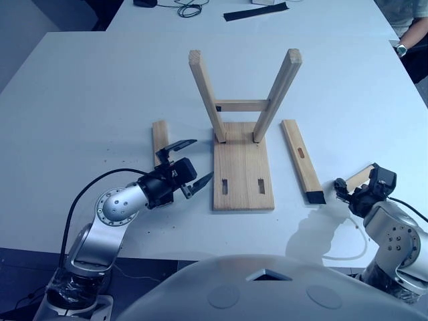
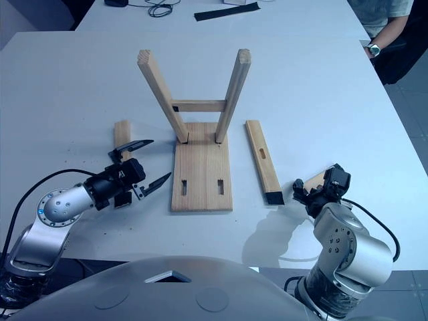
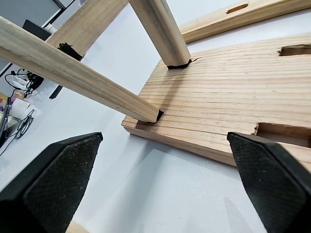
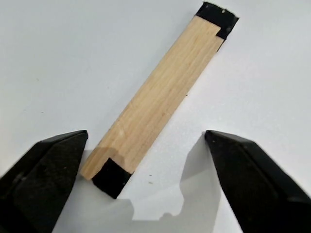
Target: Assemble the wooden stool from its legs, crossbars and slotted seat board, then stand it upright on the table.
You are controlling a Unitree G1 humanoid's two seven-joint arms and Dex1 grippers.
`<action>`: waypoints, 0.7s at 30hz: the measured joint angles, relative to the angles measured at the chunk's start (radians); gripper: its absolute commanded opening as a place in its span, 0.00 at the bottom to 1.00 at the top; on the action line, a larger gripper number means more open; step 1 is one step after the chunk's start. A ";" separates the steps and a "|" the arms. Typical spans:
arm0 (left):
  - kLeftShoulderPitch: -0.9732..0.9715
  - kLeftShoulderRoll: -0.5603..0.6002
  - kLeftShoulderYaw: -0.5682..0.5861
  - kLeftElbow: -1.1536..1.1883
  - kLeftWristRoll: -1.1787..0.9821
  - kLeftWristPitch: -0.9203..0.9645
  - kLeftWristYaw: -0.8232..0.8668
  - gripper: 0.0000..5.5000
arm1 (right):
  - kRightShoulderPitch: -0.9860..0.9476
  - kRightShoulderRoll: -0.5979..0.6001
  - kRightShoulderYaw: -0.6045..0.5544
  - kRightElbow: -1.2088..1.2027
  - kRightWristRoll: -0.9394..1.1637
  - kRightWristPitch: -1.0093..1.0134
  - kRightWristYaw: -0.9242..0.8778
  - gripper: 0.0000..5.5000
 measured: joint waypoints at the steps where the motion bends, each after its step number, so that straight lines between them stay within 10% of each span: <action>1: -0.007 0.000 0.000 0.000 0.000 0.000 -0.001 0.87 | 0.001 0.001 -0.001 0.002 -0.005 -0.003 0.002 0.70; 21: -0.027 0.001 -0.007 0.010 0.000 0.014 -0.001 0.87 | -0.031 -0.024 -0.014 0.085 -0.047 -0.033 0.036 0.24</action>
